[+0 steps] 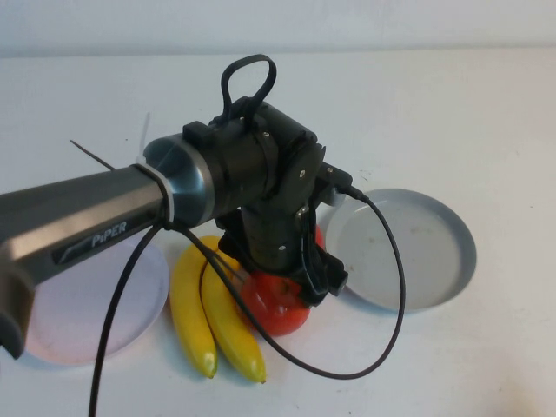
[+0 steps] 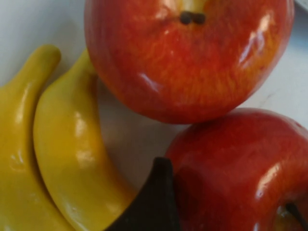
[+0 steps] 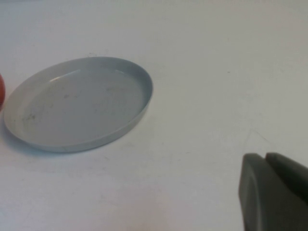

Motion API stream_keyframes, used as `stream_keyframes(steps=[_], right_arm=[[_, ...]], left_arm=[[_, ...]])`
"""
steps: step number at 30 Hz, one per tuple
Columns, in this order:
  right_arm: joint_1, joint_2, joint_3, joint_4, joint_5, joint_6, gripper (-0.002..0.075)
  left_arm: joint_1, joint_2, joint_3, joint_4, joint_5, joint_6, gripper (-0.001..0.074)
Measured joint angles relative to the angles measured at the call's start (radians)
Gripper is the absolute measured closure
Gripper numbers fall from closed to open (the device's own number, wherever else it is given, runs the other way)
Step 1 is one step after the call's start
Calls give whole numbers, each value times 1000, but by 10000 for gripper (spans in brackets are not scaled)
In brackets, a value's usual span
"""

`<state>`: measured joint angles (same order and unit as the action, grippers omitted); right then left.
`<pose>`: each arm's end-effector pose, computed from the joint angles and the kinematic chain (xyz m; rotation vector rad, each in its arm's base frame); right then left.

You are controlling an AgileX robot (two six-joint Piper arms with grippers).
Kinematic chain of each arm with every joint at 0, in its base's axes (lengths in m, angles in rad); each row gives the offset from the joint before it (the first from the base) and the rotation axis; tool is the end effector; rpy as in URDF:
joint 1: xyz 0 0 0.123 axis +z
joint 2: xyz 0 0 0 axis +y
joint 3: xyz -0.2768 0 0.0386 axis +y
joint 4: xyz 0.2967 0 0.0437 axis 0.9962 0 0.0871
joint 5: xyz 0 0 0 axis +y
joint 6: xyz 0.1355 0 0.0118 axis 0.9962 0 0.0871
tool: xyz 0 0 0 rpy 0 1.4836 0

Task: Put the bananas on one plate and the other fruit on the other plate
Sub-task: Put one type of fruit in the left plate

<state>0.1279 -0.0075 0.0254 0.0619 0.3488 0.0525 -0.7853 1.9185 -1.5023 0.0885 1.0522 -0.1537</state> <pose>0.1495 0.0221 0.1604 -0.0307 1.8534 0.1858 0.3223 -0.3075 0.1570 0.9627 2.7737 -0.0201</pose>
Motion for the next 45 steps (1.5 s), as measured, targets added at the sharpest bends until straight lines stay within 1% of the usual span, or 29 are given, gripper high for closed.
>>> stream_keyframes(steps=[13,15,18,24,28,33,35,37,43,45], right_arm=[[0,0,0,0,0,0,741],[0,0,0,0,0,0,742],[0,0,0,0,0,0,741],[0,0,0,0,0,0,741],[0,-2,0,0,0,0,742],[0,-4,0,0,0,0,741],[0,-7,0,0,0,0,742],[0,-7,0,0,0,0,741],[0,-7,0,0,0,0,741],[0,-7,0,0,0,0,741]], left_arm=[[0,0,-1,-30,34,0,71],[0,0,-1,-30,37,0,92],[0,0,-1,-31,39,0,151],[0,0,-1,-34,39,0,152],[0,-42,1,-27,28,0,152],[5,-152,1,52,7,0,153],[27,-190,1,73,20,0,153],[73,-210,1,81,54,0,153],[277,-215,26,107,154,0,153],[318,-215,54,107,156,0,153]])
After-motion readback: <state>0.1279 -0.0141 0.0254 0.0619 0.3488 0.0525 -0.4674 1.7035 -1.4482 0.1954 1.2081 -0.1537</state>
